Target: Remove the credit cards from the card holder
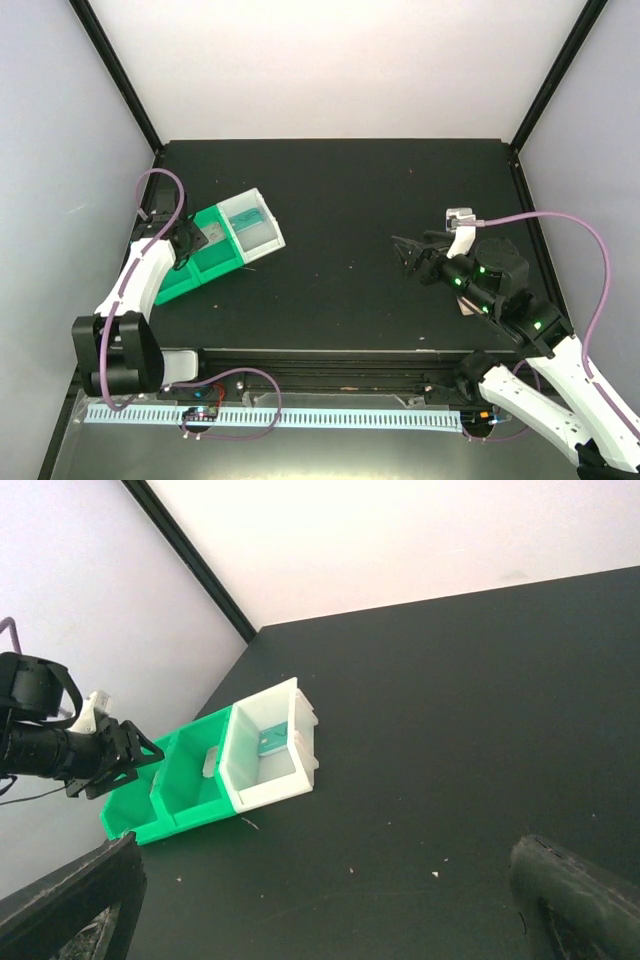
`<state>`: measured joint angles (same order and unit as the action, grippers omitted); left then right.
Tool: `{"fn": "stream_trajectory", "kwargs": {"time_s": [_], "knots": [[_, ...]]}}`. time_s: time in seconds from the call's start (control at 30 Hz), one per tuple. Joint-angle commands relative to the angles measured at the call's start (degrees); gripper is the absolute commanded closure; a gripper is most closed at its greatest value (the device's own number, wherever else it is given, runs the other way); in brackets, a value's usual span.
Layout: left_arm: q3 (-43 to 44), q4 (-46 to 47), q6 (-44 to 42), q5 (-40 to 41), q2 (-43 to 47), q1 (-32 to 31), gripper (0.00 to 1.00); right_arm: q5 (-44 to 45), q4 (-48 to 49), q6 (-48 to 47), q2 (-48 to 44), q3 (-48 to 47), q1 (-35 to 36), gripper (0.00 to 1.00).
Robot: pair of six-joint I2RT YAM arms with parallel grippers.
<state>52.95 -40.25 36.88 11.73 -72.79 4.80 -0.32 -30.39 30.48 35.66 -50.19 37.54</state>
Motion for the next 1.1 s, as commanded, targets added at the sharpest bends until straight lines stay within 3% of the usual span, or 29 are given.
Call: {"fn": "stream_trajectory", "kwargs": {"time_s": [0.0, 0.77, 1.07], "knots": [[0.0, 2.1, 0.7, 1.1, -3.3, 1.8, 0.40, -0.4, 1.0, -1.5, -0.5, 0.4, 0.3, 0.00], [0.7, 4.2, -2.8, -5.0, -10.4, 2.0, 0.73, 0.9, 0.0, -3.5, -3.3, 1.3, 0.3, 0.00], [4.3, 4.8, -7.0, -9.9, -14.0, -1.4, 0.86, 0.6, 0.2, -3.2, -3.6, 1.9, 0.3, 0.00]]}}
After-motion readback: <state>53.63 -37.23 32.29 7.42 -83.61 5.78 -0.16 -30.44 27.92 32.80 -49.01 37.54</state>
